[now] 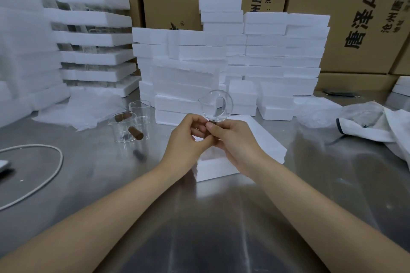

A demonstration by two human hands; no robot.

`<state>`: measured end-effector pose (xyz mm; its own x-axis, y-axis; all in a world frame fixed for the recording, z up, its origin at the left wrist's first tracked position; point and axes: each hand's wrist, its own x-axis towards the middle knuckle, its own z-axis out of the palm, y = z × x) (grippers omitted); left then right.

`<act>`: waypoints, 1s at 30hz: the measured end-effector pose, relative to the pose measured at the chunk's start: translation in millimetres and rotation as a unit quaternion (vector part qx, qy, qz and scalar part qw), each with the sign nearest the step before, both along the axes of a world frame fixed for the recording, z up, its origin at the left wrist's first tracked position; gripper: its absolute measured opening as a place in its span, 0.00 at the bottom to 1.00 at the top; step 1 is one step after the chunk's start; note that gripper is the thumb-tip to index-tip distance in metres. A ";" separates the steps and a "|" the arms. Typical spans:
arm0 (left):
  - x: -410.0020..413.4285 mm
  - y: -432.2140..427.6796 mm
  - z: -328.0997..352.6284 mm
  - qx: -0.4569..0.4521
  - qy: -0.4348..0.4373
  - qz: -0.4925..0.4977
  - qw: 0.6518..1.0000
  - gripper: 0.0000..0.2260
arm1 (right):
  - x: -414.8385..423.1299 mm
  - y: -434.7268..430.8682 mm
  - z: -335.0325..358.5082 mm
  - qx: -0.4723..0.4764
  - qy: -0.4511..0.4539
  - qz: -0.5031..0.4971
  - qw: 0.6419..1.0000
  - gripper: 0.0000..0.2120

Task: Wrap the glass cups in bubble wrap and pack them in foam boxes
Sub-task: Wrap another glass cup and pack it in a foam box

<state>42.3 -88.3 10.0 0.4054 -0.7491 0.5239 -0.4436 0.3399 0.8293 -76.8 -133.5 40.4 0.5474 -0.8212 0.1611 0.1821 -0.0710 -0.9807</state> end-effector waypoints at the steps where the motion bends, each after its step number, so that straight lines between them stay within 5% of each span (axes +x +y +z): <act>1: -0.1 0.1 0.3 0.000 0.001 -0.001 1.000 0.14 | 0.0 0.3 -0.1 -0.001 -0.001 0.001 1.000 0.09; 14: 0.0 -1.3 -1.5 -0.021 -0.010 0.023 0.999 0.13 | -1.0 0.3 -3.0 0.001 -0.034 -0.011 0.999 0.04; 19: 1.5 -2.3 -4.2 -0.031 -0.002 0.018 0.999 0.12 | -1.7 1.6 0.8 0.048 -0.068 -0.002 0.997 0.16; 30: 3.6 1.4 -2.2 -0.018 -0.026 -0.005 0.999 0.09 | -2.9 1.1 3.2 0.068 -0.072 0.004 0.995 0.19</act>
